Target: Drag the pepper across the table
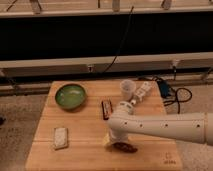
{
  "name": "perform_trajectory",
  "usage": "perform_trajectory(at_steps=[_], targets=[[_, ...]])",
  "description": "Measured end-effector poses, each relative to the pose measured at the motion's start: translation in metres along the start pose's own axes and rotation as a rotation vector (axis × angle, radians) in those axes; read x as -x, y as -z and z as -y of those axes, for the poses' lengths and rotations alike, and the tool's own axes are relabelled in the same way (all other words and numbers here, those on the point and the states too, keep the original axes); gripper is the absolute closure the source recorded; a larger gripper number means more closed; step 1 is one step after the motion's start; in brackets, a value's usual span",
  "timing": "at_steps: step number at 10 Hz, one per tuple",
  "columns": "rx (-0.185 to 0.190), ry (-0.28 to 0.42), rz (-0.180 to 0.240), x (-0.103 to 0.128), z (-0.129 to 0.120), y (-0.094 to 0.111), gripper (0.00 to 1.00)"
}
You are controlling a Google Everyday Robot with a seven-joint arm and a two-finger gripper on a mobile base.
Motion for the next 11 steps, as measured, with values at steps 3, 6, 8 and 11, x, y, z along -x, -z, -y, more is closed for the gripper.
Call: perform_trajectory(at_steps=[3,6,8,11], targets=[[-0.011,0.110,0.009,0.006,-0.003,0.000,0.20],[0.014,0.129,0.015,0.009,-0.011,-0.002,0.20],[0.034,0.133,0.018,0.007,-0.019,-0.005,0.20],[0.050,0.125,0.030,0.006,-0.030,-0.012,0.32]])
